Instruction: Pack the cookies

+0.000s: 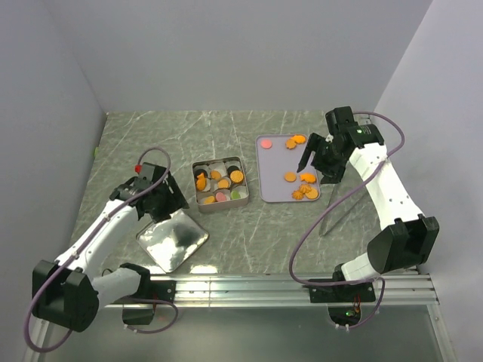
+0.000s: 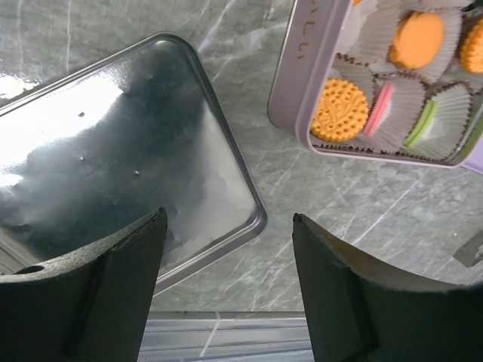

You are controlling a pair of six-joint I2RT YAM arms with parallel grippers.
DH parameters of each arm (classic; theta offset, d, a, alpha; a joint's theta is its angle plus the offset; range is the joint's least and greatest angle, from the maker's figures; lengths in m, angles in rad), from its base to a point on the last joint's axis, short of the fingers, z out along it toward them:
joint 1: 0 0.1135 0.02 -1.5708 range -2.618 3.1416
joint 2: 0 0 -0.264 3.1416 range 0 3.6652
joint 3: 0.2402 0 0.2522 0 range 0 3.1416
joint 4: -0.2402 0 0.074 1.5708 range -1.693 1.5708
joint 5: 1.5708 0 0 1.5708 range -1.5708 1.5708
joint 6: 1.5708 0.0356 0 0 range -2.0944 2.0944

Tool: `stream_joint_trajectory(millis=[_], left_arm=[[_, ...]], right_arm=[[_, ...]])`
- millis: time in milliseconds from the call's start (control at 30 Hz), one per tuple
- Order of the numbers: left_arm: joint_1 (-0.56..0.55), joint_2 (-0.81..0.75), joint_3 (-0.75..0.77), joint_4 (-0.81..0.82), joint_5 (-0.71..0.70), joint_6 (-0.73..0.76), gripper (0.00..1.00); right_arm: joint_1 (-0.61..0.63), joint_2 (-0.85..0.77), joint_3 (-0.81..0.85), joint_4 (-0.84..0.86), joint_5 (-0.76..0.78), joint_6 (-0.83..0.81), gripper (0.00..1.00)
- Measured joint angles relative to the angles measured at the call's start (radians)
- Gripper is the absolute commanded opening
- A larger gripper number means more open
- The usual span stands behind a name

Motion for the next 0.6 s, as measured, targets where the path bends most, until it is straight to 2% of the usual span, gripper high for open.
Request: stream_joint_trajectory(millis=[233,367,600], left_arm=[[0.000,0.092,-0.040,0.041,0.009,-0.005,0.70],[0.000,0.149,-0.050,0.063,0.008,-0.005,0.64],[0.000,0.269,-0.039,0.102,0.005,-0.004,0.60]], right_arm=[[0.000,0.000,-0.002,0.000,-0.011,-0.011,0.86],[0.000,0.000,-0.021,0.002,-0.022,-0.014,0.86],[0.000,0.001,-0.027,0.003,-0.028,-0.024,0.86]])
